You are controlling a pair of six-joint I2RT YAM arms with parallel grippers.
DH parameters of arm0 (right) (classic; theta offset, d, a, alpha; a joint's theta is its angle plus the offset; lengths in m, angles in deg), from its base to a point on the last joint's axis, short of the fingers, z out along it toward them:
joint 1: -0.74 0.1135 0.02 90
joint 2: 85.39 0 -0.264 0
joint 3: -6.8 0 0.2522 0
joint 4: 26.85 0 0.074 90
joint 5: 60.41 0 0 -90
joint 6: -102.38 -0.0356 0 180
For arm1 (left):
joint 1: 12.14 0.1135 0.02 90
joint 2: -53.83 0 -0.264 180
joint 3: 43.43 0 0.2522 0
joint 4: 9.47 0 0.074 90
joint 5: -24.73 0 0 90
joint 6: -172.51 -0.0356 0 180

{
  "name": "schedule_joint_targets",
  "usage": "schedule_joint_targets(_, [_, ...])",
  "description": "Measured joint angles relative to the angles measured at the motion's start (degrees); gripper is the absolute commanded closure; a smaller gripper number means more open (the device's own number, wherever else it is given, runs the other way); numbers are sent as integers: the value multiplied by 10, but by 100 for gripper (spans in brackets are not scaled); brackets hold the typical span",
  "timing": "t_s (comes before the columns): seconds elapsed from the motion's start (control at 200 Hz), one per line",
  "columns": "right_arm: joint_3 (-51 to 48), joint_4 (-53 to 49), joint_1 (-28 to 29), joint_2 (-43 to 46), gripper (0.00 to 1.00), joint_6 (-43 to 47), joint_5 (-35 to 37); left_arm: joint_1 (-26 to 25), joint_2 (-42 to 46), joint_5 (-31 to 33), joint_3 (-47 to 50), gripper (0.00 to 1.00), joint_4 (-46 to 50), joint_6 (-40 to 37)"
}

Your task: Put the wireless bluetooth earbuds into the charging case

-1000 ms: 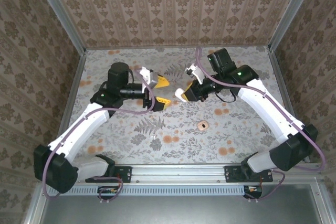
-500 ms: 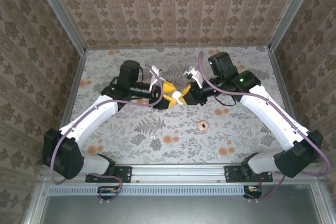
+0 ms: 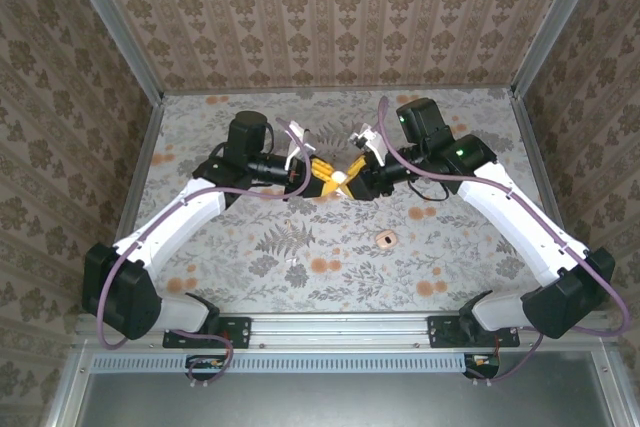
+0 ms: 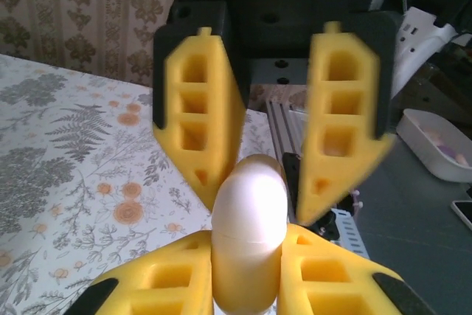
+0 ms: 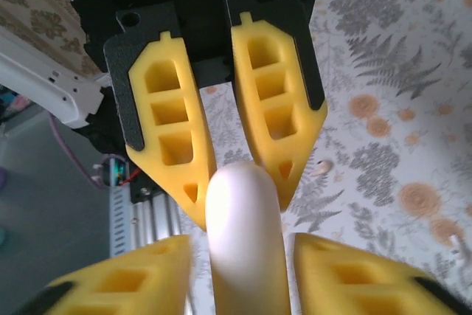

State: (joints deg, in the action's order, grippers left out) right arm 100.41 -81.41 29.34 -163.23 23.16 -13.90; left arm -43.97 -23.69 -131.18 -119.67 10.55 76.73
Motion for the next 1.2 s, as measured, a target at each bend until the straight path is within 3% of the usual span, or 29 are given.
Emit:
schedule_joint_targets(0.13, [-15, 76, -18, 9, 34, -87, 22, 17, 15, 43, 26, 90, -51, 48])
schedule_joint_targets(0.385, [-148, 296, -48, 49, 27, -325, 56, 54, 74, 156, 110, 91, -193, 210])
schedule_joint_targets(0.64, [-168, 421, -37, 32, 28, -455, 50, 52, 78, 179, 114, 91, -284, 353])
schedule_joint_targets(0.87, [-165, 476, -35, 15, 46, -490, 22, 46, 70, 166, 94, 92, -312, 422])
schedule_joint_targets(1.2, [-158, 525, -40, 11, 92, -499, -32, 42, 47, 145, 78, 91, -337, 481])
